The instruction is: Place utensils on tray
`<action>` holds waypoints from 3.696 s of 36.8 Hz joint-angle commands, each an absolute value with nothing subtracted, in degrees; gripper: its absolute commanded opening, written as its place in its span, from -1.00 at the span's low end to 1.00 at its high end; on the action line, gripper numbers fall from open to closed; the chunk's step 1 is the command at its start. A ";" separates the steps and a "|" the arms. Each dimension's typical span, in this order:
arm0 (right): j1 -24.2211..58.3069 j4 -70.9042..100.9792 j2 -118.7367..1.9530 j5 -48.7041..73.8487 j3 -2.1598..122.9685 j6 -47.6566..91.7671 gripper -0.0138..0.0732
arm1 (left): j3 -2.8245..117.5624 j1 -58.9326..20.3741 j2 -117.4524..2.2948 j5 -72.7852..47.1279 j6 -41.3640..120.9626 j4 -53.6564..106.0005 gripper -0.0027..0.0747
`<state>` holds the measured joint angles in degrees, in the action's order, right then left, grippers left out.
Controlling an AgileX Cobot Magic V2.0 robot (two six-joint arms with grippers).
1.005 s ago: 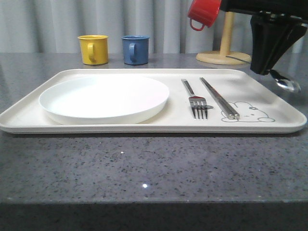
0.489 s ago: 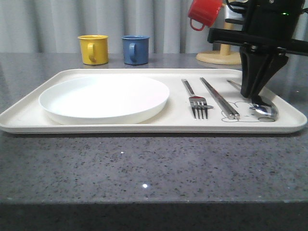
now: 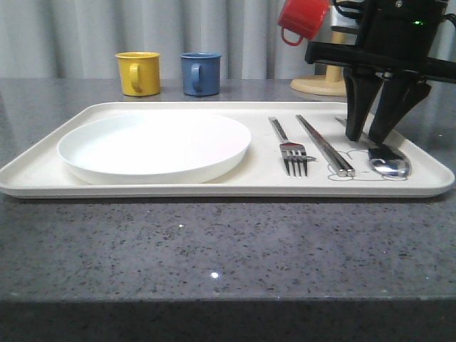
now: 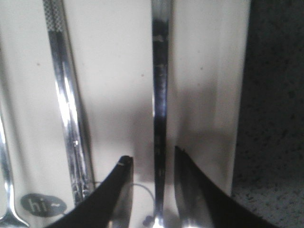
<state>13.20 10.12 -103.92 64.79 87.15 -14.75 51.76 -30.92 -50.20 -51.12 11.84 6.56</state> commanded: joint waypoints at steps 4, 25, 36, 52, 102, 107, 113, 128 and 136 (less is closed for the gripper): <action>13.68 9.61 -93.18 63.65 88.74 -6.76 -0.07 | 53.17 -31.35 -49.94 -47.63 11.28 7.13 0.02; 19.05 8.62 -64.38 68.67 86.24 4.92 -0.07 | 53.17 -31.35 -49.94 -47.63 11.28 7.13 0.02; 19.05 8.22 -48.25 63.61 71.16 5.93 -0.07 | 53.17 -31.35 -49.94 -47.63 11.28 7.13 0.02; 19.05 7.55 -29.73 55.28 48.47 5.93 -0.07 | 53.17 -31.35 -49.94 -47.63 11.28 7.13 0.02; 19.05 7.50 -25.69 48.23 42.74 5.93 -0.84 | 52.73 -31.35 -49.94 -45.06 14.62 2.90 -0.98; 19.05 7.50 -25.69 48.29 42.74 5.93 -0.84 | 52.73 -31.35 -49.94 -45.06 14.62 2.90 -0.98; 19.05 7.50 -25.69 48.29 42.74 5.93 -0.84 | 52.73 -31.35 -49.94 -45.06 14.62 2.90 -0.98; 19.05 7.50 -25.69 48.54 42.74 5.93 -0.84 | 51.74 -21.47 -41.98 -43.26 14.62 3.03 -0.98; 19.05 7.50 -25.69 48.54 42.74 5.93 -0.84 | 43.46 -8.70 -31.03 -32.54 14.77 2.88 -0.98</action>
<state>18.98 7.70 -25.40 52.10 41.36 5.50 45.08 -11.23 -34.34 -40.96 14.76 2.57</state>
